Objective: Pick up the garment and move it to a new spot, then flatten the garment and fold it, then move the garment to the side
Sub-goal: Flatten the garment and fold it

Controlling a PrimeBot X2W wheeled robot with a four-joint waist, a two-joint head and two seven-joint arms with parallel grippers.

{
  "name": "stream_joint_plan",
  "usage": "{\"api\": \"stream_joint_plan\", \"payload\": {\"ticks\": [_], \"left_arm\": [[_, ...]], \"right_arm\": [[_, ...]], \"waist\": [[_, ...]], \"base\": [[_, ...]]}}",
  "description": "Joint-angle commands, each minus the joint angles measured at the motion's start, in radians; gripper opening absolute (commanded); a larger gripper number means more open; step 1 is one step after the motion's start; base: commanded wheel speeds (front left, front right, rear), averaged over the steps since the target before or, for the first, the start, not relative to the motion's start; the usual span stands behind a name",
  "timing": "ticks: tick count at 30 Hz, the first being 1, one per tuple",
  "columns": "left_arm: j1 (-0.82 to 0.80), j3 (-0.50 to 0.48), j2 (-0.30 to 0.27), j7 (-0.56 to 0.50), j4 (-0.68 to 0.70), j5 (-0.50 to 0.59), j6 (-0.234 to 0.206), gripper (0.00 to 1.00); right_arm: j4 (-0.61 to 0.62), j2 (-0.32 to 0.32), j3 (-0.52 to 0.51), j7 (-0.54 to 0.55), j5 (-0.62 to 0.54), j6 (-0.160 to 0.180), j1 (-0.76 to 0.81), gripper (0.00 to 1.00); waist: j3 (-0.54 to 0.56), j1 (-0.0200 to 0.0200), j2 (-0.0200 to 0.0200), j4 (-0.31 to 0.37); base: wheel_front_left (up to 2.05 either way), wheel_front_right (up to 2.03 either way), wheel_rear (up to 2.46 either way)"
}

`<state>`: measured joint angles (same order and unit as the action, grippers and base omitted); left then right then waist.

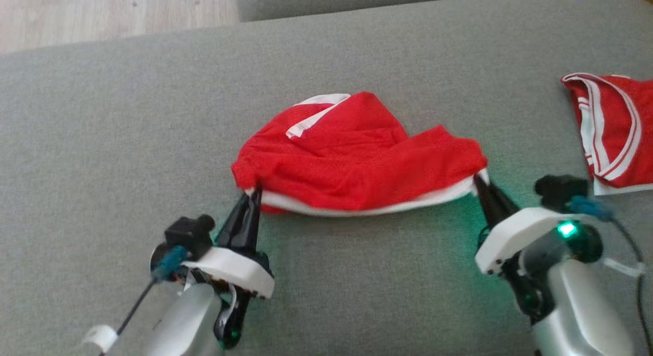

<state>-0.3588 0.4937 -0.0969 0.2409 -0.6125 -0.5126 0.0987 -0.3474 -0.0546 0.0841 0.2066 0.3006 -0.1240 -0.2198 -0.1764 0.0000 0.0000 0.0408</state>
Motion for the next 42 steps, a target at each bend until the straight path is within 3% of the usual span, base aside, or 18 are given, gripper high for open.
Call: {"api": "stream_joint_plan", "payload": {"ticks": [1, 5, 10, 13, 16, 21, 24, 25, 28, 33, 37, 42], "left_arm": [[-0.007, -0.045, -0.021, 0.018, 0.063, -0.014, 0.004, 0.00], [0.053, -0.086, -0.048, 0.008, 0.285, -0.068, 0.009, 0.00], [0.113, -0.132, -0.090, -0.105, 0.615, -0.166, -0.009, 0.00], [0.105, -0.151, -0.108, -0.206, 0.776, -0.230, -0.031, 0.00], [0.038, -0.168, -0.130, -0.314, 0.853, -0.285, -0.051, 0.00], [-0.185, -0.226, -0.151, -0.446, 0.771, -0.355, -0.081, 0.00], [-0.347, -0.258, -0.172, -0.471, 0.662, -0.350, -0.081, 0.00], [-0.347, -0.258, -0.172, -0.471, 0.662, -0.350, -0.081, 0.00], [-0.497, -0.286, -0.192, -0.444, 0.552, -0.312, -0.077, 0.00], [-0.711, -0.302, -0.194, -0.311, 0.427, -0.239, -0.035, 0.00], [-0.785, -0.308, -0.166, -0.188, 0.361, -0.235, 0.000, 0.00], [-0.666, -0.222, -0.150, -0.150, 0.286, -0.270, 0.027, 0.00]], "right_arm": [[0.080, 0.004, 0.007, 0.009, 0.013, -0.007, 0.008, 0.00], [0.325, 0.004, -0.035, 0.085, 0.075, -0.007, 0.087, 0.00], [0.603, 0.004, -0.085, 0.181, 0.142, -0.007, 0.148, 0.00], [0.718, 0.004, -0.098, 0.223, 0.197, -0.007, 0.141, 0.00], [0.770, 0.004, -0.096, 0.271, 0.221, -0.007, 0.055, 0.00], [0.633, -0.002, -0.079, 0.313, 0.280, -0.007, -0.252, 0.00], [0.470, -0.001, -0.064, 0.287, 0.308, -0.007, -0.465, 0.00], [0.470, -0.001, -0.064, 0.287, 0.308, -0.007, -0.465, 0.00], [0.322, -0.008, -0.034, 0.197, 0.288, -0.007, -0.669, 0.00], [0.151, -0.043, 0.007, -0.075, 0.219, -0.007, -0.931, 0.00], [0.052, -0.076, 0.045, -0.218, 0.214, -0.007, -0.999, 0.00], [-0.067, -0.131, 0.122, -0.161, 0.226, -0.007, -0.883, 0.00]], "waist": [[0.010, 0.0000, 0.0000, 0.001], [0.030, 0.0000, 0.0000, 0.007], [0.034, 0.0000, 0.0000, 0.008], [0.018, 0.0000, 0.0000, 0.003], [-0.021, 0.0000, 0.0000, 0.005], [-0.123, 0.0000, 0.0000, 0.026], [-0.180, 0.0000, 0.0000, 0.041], [-0.180, 0.0000, 0.0000, 0.041], [-0.222, 0.0000, 0.0000, 0.062], [-0.253, 0.0000, 0.0000, 0.070], [-0.247, 0.0000, 0.0000, 0.061], [-0.242, 0.0000, 0.0000, 0.047]], "base": [[0.00, 0.00, 0.00], [0.00, 0.00, 0.00], [0.00, 0.00, 0.00], [0.00, 0.00, 0.00], [0.00, 0.00, 0.00], [0.00, 0.00, 0.00], [0.00, 0.00, 0.00], [0.00, 0.00, 0.00], [0.00, 0.00, 0.00], [0.00, 0.00, 0.00], [0.00, 0.00, 0.00], [0.00, 0.00, 0.00]]}}
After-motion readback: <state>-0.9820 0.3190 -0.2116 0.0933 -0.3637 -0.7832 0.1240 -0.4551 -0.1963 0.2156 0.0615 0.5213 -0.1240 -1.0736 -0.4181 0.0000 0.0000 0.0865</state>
